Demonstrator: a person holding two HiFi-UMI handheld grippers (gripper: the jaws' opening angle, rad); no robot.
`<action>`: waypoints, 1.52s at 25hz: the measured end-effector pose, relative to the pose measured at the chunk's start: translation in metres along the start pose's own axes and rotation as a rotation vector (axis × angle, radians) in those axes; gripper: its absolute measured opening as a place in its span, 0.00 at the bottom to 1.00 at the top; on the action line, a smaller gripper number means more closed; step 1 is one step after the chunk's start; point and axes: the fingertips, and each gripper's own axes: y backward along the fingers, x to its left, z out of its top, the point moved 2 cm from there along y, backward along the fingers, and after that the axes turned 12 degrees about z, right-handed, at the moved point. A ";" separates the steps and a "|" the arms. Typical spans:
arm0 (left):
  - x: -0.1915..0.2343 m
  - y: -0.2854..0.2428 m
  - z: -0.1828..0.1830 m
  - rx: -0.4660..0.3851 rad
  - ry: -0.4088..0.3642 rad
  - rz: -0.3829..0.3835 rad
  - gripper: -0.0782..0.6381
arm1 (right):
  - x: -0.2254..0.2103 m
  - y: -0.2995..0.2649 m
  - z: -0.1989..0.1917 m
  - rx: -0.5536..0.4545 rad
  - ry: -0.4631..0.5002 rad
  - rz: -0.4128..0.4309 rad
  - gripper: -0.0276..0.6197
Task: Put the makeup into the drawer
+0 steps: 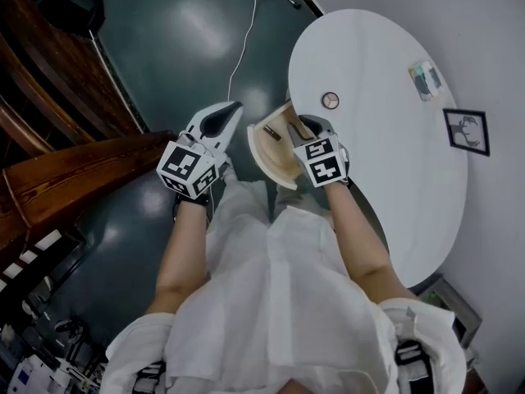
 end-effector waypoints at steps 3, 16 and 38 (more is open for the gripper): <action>-0.006 -0.005 0.006 -0.001 -0.014 -0.014 0.14 | -0.022 0.017 0.005 -0.018 -0.016 -0.047 0.19; -0.031 -0.022 0.009 0.017 -0.045 -0.049 0.14 | -0.091 0.044 -0.011 0.009 -0.067 -0.135 0.29; -0.042 -0.033 -0.003 0.035 -0.020 -0.031 0.14 | -0.125 0.013 -0.030 0.154 -0.035 -0.079 0.37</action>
